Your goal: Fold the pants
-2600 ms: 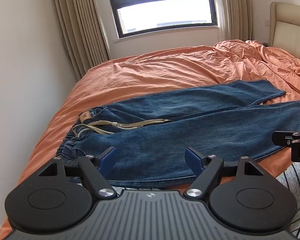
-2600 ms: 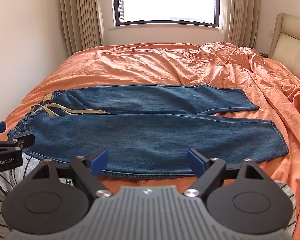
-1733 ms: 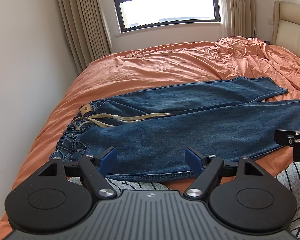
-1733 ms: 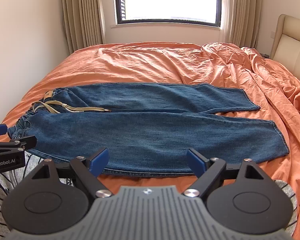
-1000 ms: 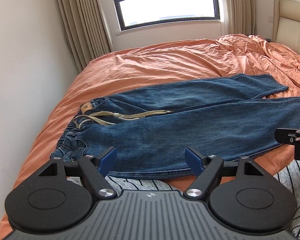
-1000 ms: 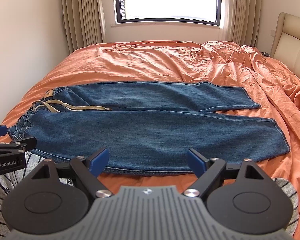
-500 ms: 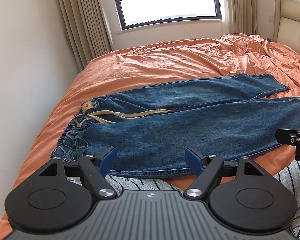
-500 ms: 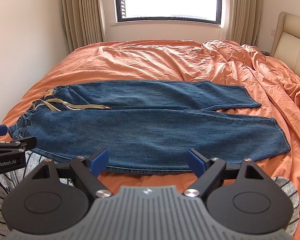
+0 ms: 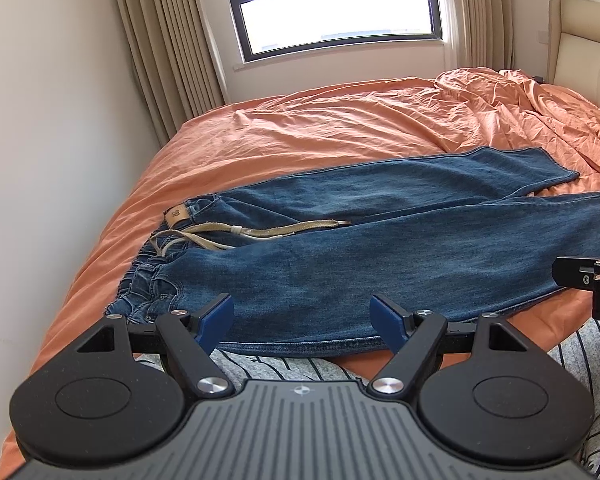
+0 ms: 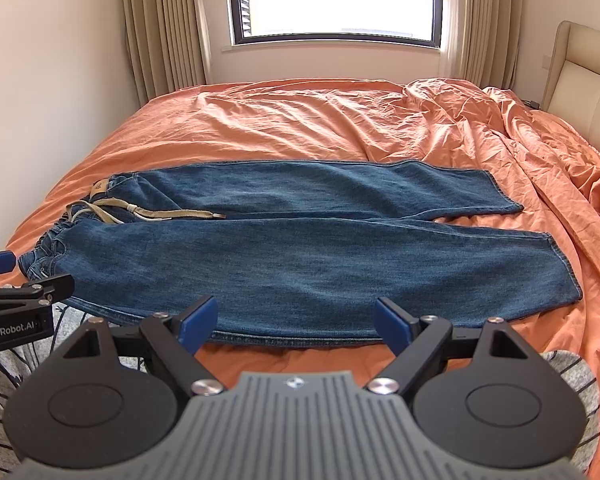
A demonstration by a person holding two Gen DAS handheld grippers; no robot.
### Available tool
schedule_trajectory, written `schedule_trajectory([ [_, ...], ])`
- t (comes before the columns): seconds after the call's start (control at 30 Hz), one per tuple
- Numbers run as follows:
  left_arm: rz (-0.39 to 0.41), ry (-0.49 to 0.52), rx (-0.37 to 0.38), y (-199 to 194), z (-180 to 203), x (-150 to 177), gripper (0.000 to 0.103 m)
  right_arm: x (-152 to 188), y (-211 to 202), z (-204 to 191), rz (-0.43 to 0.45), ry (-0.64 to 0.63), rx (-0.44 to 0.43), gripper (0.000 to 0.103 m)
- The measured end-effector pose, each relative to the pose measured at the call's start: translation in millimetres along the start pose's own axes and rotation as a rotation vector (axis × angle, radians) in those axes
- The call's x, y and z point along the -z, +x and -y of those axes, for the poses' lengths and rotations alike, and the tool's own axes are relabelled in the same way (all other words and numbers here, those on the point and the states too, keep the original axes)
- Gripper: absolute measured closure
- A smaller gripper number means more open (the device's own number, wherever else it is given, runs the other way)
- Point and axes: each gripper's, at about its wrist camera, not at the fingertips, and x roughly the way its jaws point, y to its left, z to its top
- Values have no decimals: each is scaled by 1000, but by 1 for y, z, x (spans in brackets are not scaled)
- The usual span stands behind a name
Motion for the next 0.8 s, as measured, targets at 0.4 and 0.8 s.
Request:
schedule_trajectory([
  [0.4,-4,7,4,-4,6,-4,13,-1,-1,1,-2,3,-3,22],
  [0.8,-22,40,14,4,-29,-22,16,-4,13,18,-11,-31,-45,22],
])
